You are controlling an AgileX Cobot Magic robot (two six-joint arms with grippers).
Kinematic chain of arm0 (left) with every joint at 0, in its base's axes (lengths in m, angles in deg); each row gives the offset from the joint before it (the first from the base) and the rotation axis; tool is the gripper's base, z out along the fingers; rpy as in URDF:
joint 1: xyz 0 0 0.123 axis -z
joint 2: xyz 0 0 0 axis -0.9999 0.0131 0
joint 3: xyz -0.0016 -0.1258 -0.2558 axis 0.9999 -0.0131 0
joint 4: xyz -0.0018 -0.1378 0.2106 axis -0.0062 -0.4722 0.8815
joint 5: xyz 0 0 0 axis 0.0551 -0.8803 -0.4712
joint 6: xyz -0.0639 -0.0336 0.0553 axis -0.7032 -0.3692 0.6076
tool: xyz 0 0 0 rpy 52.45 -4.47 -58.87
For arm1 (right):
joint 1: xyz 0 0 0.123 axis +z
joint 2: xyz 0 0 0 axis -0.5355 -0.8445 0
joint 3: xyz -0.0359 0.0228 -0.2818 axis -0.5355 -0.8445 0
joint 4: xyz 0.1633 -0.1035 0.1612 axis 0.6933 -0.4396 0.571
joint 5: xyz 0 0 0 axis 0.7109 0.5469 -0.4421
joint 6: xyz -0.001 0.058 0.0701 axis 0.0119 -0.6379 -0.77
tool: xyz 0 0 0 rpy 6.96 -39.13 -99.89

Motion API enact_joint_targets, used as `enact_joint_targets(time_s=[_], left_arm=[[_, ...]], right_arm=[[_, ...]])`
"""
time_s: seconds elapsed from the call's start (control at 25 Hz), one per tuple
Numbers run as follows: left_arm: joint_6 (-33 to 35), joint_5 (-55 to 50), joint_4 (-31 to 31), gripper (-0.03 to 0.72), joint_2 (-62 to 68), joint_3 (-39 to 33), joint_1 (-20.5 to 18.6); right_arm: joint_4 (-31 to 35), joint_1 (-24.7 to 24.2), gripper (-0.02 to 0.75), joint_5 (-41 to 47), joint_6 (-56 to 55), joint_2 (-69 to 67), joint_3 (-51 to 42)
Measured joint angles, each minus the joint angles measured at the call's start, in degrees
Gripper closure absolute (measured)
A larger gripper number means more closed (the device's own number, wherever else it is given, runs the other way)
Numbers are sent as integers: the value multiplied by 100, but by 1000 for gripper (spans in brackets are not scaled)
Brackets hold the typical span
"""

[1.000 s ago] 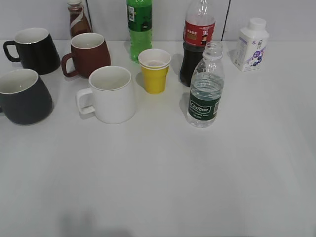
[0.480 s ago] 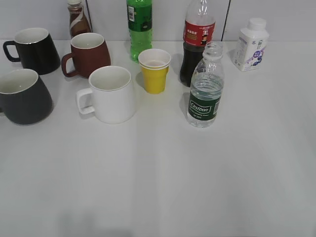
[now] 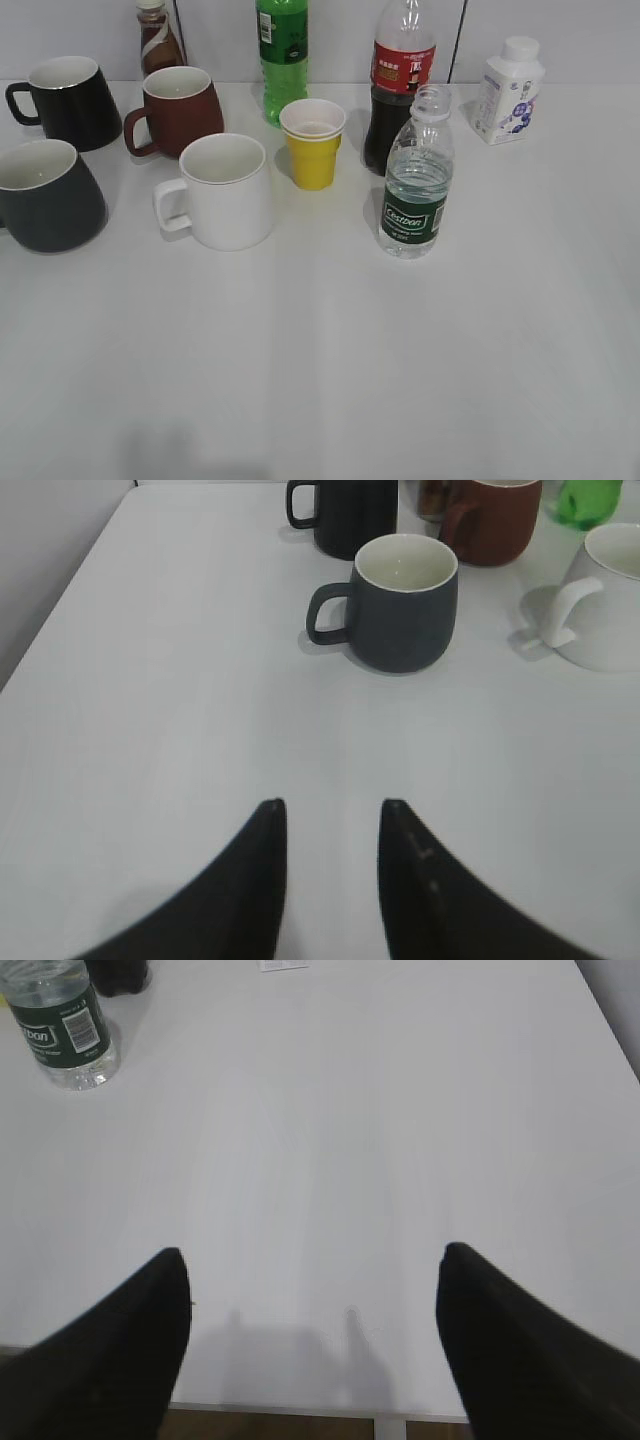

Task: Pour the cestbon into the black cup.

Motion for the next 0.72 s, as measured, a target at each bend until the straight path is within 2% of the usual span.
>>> enact_joint_targets(time_s=[0.56, 0.64, 0.72], left_arm=[[0, 108, -185, 450, 0, 54, 0], [0, 481, -192, 450, 81, 112, 0], [0, 1317, -203, 450, 189, 114, 0]], right_arm=[[4, 0, 163, 0, 0, 0, 0], [4, 0, 163, 0, 0, 0, 0], [4, 0, 163, 0, 0, 0, 0]])
